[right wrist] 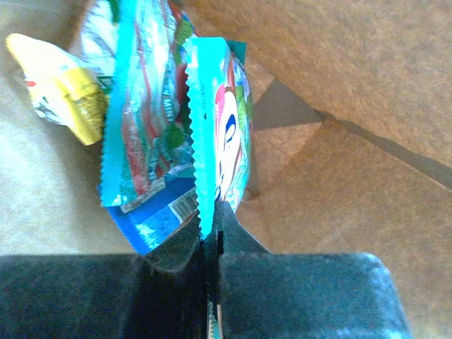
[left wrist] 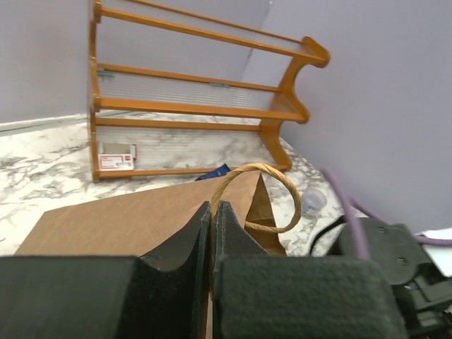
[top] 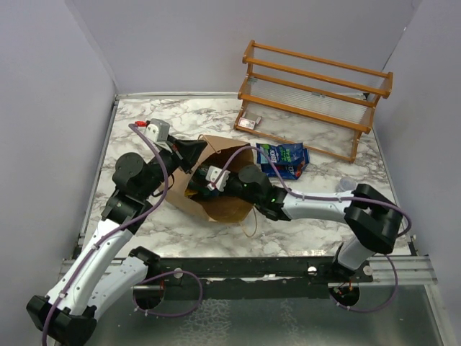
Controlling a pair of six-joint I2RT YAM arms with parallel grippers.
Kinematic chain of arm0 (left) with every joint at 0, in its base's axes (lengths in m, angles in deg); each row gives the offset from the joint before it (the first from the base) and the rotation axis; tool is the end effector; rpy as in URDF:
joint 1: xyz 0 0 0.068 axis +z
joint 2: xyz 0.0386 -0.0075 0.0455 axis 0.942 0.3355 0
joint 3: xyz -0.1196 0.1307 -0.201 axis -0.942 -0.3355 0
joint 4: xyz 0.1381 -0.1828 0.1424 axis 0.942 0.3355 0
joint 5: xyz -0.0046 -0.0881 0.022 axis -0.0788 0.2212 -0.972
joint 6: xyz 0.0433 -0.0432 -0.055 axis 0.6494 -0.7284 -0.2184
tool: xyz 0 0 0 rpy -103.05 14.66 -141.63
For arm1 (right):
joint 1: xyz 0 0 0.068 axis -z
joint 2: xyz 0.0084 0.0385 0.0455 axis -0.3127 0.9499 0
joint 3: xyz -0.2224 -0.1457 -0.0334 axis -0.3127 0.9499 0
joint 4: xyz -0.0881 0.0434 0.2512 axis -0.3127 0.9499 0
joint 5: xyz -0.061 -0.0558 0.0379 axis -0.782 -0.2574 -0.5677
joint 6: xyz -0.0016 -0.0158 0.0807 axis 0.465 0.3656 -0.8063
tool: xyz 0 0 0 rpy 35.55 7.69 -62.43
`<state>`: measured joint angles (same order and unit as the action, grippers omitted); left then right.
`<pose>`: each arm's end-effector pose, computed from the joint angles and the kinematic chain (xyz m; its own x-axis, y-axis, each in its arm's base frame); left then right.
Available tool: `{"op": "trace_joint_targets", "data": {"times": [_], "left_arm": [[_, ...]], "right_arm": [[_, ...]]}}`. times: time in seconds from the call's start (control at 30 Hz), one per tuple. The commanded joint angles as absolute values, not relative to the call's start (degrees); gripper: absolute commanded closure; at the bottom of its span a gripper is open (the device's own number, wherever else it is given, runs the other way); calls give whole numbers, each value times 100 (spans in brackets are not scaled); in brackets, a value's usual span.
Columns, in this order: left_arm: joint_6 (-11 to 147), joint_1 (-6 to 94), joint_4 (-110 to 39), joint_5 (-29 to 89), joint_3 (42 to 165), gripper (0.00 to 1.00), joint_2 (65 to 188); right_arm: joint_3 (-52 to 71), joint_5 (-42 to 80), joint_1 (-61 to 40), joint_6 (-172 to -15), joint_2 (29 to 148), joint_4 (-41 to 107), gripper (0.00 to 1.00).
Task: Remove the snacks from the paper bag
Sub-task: Take out the snack from the paper bag.
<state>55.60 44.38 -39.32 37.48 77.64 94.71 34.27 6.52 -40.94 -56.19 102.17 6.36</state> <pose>0.1936 -0.1165 0.3862 -0.1520 -0.3686 -0.9171 0.6619 0.6511 -0.3714 0.2124 0.3431 0.1925 0.2748 -0.5278 -0.8037 -0.7803 0.3659 -0.5071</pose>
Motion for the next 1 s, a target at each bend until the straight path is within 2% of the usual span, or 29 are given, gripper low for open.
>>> {"op": "trace_joint_targets", "data": {"times": [0.0,0.33,0.73,0.83,0.97], "left_arm": [[5696,4421,-4174,3038,7950,100,9486],[5775,4423,-3975,2419,8189,100,9560],[5872,4429,-3967,2284,8256,100,9575],[5882,4423,-3932,2232,8234,100,9567],[5908,4428,-3902,2181,8220,100,9561]], "right_arm": [[3559,1541,-4110,-5947,9642,973,99],[3351,2056,-4113,-6449,7919,2342,99],[2226,1076,-4114,-6501,5511,4301,99],[1782,75,-4115,-6686,5304,4550,99],[1575,-2357,-4111,-7010,5329,4588,99]]}}
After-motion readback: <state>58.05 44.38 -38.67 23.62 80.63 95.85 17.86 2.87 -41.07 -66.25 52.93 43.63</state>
